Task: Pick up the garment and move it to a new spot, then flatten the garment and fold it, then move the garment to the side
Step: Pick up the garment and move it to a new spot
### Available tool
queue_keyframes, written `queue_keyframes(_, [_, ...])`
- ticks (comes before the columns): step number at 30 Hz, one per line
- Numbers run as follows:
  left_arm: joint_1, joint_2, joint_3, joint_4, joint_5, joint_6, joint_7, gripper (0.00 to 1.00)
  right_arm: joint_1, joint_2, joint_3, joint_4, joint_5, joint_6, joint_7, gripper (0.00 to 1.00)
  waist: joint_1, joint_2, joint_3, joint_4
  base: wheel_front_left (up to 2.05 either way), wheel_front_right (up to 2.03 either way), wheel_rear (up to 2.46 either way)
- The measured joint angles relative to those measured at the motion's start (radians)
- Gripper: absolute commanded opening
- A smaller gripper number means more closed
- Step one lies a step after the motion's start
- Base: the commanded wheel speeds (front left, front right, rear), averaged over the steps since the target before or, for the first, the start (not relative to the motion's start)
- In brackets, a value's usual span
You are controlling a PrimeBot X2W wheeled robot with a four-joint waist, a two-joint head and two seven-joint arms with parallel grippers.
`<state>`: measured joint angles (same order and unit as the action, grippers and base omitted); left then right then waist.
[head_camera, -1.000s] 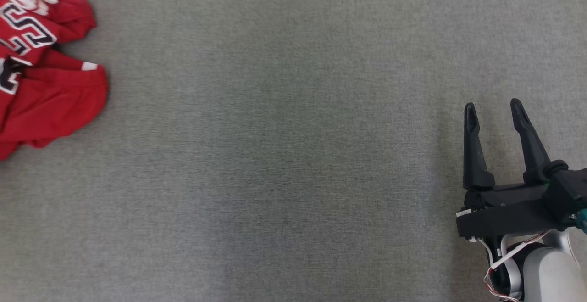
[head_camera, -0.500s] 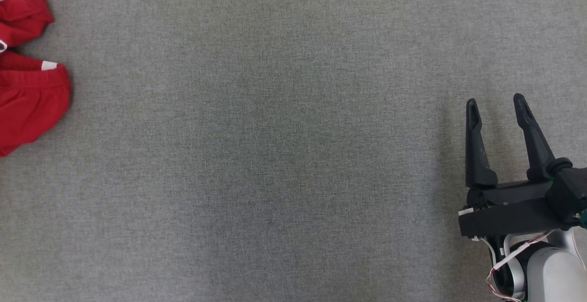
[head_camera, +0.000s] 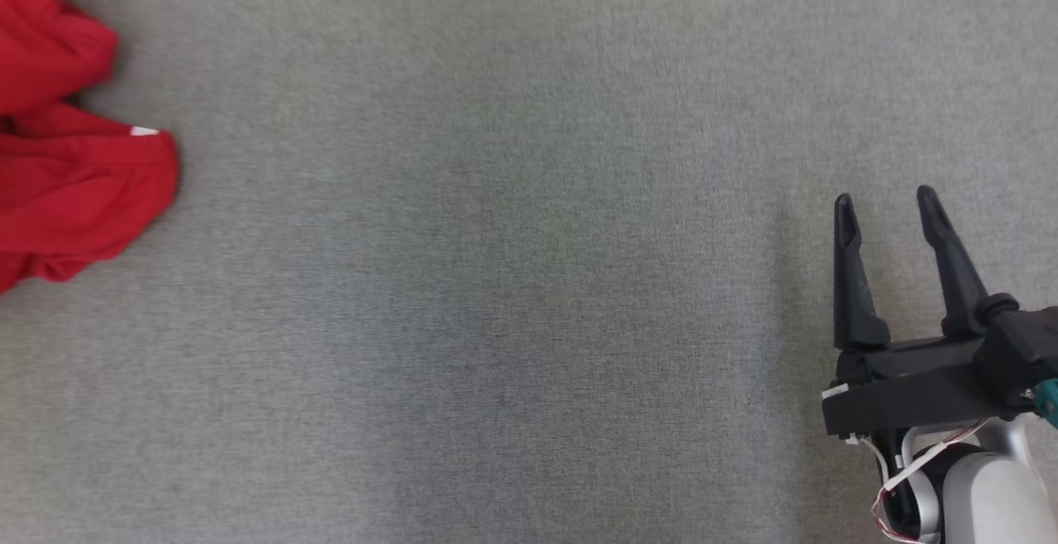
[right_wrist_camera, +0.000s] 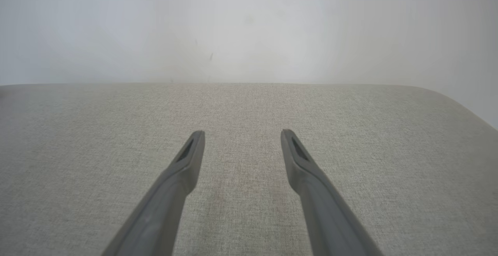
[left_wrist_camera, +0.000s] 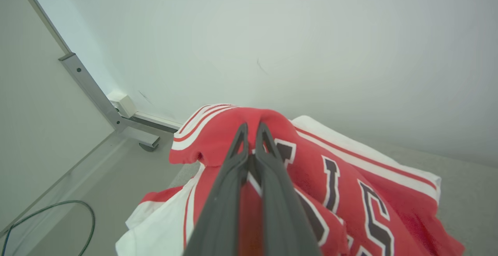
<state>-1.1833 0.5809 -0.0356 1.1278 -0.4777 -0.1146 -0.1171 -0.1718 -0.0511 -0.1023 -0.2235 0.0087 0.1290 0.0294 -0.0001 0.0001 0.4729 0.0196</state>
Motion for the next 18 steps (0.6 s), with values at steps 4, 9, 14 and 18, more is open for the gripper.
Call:
queue_keyframes(4, [-0.056,-0.006,-0.019,-0.049,0.002,-0.008,-0.065,0.0,0.008,0.0,0.008,0.026,0.013,0.0,-0.006,1.0,0.0,-0.0001,-0.039,0.013,0.0,0.0,0.0])
queue_keyframes(9, [-0.131,-0.032,-0.063,-0.146,0.008,-0.01,-0.085,0.0,0.011,0.0,0.021,0.068,0.045,0.0,-0.027,1.0,0.0,-0.0001,-0.091,0.022,0.0,0.0,0.0])
queue_keyframes(14, [-0.181,-0.08,-0.132,-0.292,-0.001,-0.015,-0.047,0.0,0.016,0.0,0.036,0.113,0.078,0.0,-0.058,1.0,-0.0001,-0.0002,-0.139,0.011,0.0,0.0,0.0])
queue_keyframes(18, [-0.191,-0.114,-0.189,-0.435,-0.015,-0.015,0.003,0.0,0.022,0.0,0.05,0.155,0.11,0.0,-0.089,1.0,-0.0001,-0.0002,-0.163,-0.024,0.0,0.0,0.0])
